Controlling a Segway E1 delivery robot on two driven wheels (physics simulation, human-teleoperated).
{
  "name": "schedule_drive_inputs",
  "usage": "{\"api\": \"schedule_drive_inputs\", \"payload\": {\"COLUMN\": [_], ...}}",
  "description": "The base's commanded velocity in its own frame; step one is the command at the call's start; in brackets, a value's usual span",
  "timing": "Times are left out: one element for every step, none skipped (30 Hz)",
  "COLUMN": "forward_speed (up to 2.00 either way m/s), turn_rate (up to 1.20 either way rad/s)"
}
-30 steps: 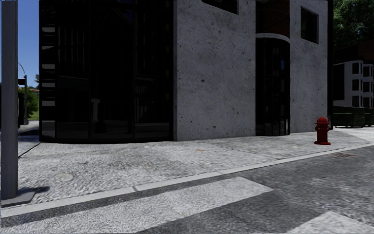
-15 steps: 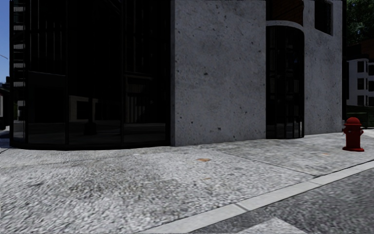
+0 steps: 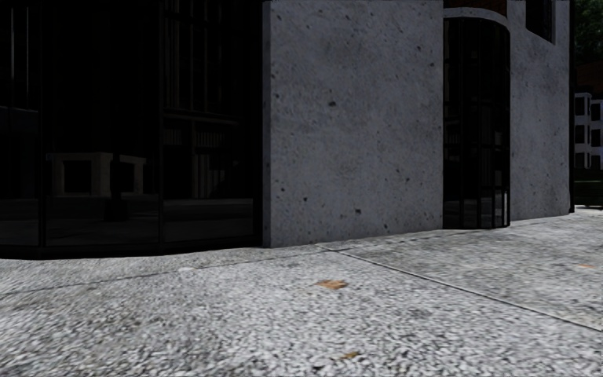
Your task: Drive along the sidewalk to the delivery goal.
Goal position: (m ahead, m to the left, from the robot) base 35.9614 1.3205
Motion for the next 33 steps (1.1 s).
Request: {"api": "schedule_drive_inputs", "payload": {"forward_speed": [1.68, 1.68, 1.64, 1.58, 1.54, 1.51, 1.5, 1.5, 1.49, 1.49, 1.49, 1.49, 1.49, 1.49, 1.49, 1.49, 1.49, 1.49, 1.49, 1.49, 1.49, 1.49, 1.49, 1.49, 1.49, 1.49, 1.49, 1.49, 1.49, 1.49, 1.49, 1.49, 1.49], "turn_rate": [-0.38, -0.38, -0.38, -0.39, -0.39, -0.39, -0.39, -0.39, -0.39, -0.39, -0.39, -0.39, -0.39, -0.39, -0.39, -0.39, -0.39, -0.39, -0.39, -0.39, -0.39, -0.39, -0.39, -0.39, -0.39, -0.39, -0.39, -0.39, -0.39, -0.39, -0.39, -0.39, -0.39]}}
